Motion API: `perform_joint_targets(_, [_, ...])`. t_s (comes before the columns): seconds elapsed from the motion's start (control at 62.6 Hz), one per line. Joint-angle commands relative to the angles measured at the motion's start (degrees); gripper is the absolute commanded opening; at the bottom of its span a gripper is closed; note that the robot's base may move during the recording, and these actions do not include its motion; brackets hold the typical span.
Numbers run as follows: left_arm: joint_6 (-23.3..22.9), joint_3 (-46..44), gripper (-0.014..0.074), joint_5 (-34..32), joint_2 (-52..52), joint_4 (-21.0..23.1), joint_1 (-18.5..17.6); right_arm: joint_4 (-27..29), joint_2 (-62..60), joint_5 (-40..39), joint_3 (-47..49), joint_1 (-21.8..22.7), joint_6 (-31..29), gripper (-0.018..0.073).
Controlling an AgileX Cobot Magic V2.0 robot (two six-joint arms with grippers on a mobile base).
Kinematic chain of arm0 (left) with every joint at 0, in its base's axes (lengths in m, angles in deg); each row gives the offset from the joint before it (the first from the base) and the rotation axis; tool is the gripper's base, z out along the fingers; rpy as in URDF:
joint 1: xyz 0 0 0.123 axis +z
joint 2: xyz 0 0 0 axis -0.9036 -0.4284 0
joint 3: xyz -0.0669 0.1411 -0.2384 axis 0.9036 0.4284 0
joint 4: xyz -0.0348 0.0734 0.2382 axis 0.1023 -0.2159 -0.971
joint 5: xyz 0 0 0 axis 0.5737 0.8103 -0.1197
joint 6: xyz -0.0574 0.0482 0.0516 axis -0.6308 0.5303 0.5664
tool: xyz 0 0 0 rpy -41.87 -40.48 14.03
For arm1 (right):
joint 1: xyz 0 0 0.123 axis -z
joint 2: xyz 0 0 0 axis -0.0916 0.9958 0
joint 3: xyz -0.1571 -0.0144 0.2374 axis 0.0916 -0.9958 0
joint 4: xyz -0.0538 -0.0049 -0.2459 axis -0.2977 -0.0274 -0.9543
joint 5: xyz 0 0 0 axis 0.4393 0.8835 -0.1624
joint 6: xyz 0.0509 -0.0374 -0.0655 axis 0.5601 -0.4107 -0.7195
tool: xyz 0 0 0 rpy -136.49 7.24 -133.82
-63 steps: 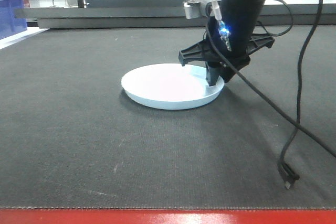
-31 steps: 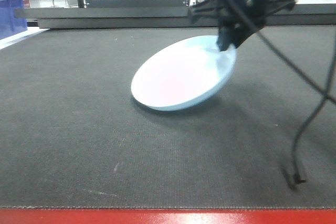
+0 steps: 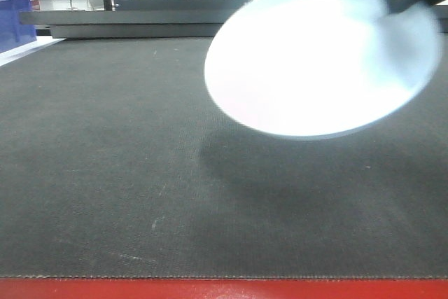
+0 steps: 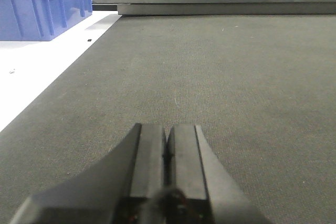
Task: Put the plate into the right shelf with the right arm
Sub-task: 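Close the right gripper on the plate rim and lift it up, then drive the base away from the table holding the plate in the right gripper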
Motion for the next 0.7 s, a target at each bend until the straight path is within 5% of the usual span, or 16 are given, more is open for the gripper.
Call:
perform_joint_targets(0.0, [-0.14, 0.37, -0.0047, -4.65, 0.64, 0.22, -0.24, -1.03, -9.02, -5.53, -1.87, -0.03, -0.44, 0.0065])
perform_joint_targets(0.351, [-0.14, 0.37, -0.0047, -4.65, 0.64, 0.22, -0.24, -1.24, -35.88, -5.34, -6.05, -0.03, -0.44, 0.0065])
perform_joint_targets(0.687, [-0.14, 0.37, -0.0047, -4.65, 0.64, 0.22, -0.24, -1.24, -40.97, -8.99, -6.05, -0.03, -0.44, 0.0065])
